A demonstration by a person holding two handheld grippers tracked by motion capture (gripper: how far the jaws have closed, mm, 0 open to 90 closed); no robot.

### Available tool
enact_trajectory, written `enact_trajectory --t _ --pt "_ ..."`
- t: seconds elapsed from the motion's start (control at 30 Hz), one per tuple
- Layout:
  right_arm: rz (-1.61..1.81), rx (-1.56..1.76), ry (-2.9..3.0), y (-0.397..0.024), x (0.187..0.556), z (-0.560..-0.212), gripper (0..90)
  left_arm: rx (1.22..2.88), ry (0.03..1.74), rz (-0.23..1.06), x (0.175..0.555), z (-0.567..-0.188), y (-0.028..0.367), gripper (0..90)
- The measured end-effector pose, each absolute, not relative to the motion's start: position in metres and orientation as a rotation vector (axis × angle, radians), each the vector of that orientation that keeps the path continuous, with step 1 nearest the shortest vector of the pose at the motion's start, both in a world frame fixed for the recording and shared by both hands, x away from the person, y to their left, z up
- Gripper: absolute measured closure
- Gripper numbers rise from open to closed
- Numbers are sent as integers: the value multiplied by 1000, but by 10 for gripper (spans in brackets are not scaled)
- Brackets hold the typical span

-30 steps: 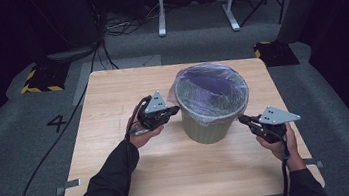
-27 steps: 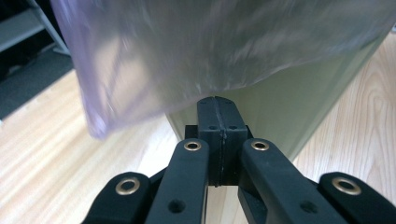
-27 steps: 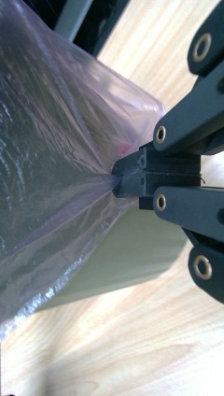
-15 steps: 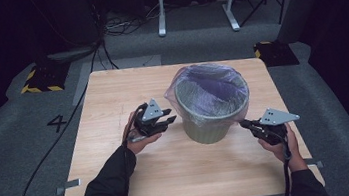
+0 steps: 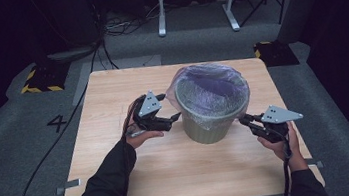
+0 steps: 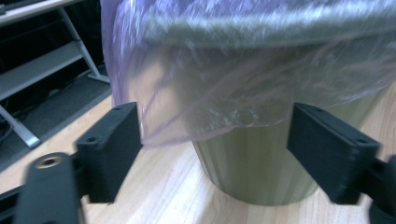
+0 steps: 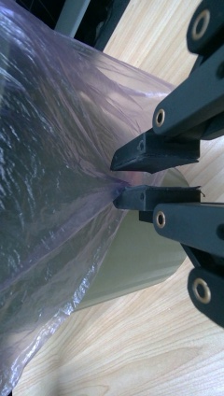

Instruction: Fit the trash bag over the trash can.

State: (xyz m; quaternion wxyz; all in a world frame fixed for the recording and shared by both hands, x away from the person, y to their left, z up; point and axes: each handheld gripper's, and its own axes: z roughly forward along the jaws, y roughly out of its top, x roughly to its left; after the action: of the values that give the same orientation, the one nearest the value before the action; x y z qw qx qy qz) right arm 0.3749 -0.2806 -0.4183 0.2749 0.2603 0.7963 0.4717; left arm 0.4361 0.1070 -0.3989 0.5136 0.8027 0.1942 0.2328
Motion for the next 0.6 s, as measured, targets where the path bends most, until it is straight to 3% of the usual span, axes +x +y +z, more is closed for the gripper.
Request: enact_trajectory --t 0.07,0.33,0.6 --pt "1275 697 2139 -280 375 -417 803 1935 468 613 436 -397 103 361" --pt "1284 685 2132 -279 372 -415 805 1943 452 607 439 -395 101 897" --pt "1272 710 2135 -282 373 -417 846 2012 430 585 437 -403 100 900"
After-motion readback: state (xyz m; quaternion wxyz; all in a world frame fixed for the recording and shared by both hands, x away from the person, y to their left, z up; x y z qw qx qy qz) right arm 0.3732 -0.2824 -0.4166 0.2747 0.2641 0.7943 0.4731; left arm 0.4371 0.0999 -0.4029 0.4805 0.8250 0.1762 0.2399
